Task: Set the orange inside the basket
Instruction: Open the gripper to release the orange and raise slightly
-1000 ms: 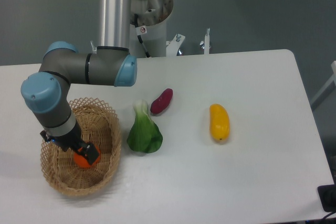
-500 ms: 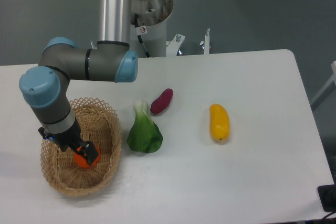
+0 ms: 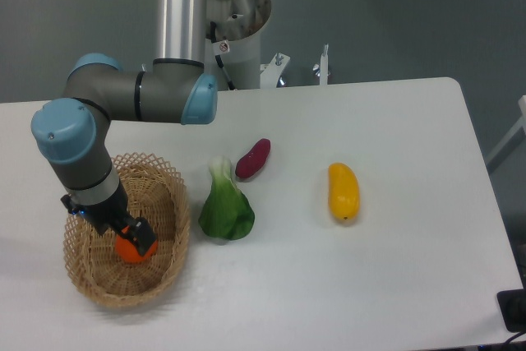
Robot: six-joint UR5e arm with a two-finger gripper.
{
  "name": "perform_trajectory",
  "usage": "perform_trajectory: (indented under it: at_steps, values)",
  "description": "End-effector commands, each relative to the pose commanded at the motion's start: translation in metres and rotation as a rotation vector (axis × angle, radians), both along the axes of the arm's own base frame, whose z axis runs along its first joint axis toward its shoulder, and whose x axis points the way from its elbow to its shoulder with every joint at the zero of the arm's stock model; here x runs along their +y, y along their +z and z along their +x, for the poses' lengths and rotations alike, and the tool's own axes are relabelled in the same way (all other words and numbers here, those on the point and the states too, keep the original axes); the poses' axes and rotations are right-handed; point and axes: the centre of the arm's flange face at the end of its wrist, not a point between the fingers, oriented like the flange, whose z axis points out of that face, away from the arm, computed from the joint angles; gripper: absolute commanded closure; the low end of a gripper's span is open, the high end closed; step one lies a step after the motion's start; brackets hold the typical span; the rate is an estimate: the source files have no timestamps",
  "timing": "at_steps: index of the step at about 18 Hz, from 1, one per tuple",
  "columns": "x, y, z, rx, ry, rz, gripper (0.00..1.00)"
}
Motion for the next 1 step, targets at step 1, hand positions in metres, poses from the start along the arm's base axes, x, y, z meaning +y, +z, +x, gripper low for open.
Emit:
perform_trajectory:
  at_steps: [1]
  values:
    - [-0.0002,0.001,0.0,0.001,0.0,0.001,0.0]
